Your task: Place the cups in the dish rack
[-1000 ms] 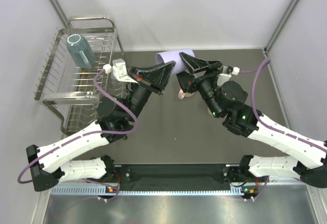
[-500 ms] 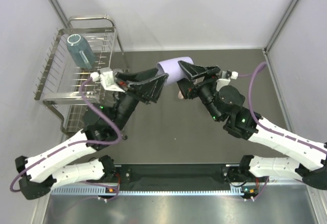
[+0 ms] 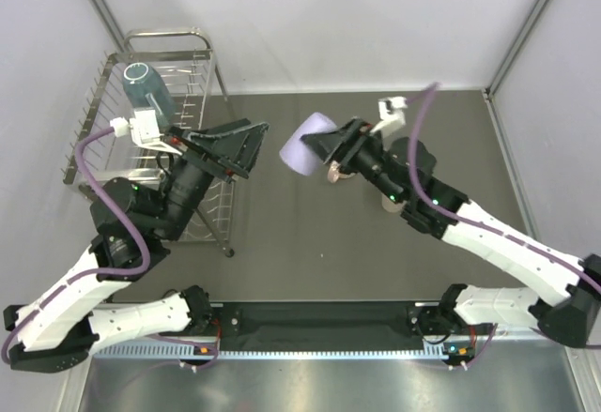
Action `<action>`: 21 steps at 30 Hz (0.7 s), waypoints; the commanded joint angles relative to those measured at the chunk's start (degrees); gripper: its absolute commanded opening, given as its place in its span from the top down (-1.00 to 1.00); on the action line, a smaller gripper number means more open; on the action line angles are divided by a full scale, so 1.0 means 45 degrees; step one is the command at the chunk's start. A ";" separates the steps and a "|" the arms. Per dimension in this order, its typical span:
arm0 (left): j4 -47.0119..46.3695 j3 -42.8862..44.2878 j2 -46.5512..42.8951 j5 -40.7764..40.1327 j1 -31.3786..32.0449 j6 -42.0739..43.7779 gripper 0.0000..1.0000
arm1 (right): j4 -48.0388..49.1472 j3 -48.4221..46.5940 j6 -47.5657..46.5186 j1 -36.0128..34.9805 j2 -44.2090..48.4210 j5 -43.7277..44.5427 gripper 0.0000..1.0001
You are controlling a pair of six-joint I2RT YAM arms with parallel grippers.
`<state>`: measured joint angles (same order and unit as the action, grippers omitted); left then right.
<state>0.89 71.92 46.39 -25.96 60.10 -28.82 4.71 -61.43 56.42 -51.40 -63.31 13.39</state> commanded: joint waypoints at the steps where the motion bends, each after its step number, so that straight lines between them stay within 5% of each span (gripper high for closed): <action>1: 0.1502 0.0483 -0.0132 0.0454 0.0024 -0.0334 -0.50 | 0.0750 -0.1328 -0.6369 0.0035 -0.1394 -0.3688 1.00; 9: 0.0665 0.0366 -0.0562 0.1177 0.0024 0.0484 -0.50 | 0.2912 -0.1603 -1.2412 0.0074 -0.3995 -0.6643 1.00; 21: -0.0060 -0.0221 -0.1538 0.1003 0.0024 -0.0197 -0.51 | 0.7428 -0.3183 -1.4936 0.0328 -0.9305 -1.1856 1.00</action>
<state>3.38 71.53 40.88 -21.08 60.10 -28.84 25.85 -71.31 -3.88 -50.70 -102.17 -29.54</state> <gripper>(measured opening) 0.753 0.675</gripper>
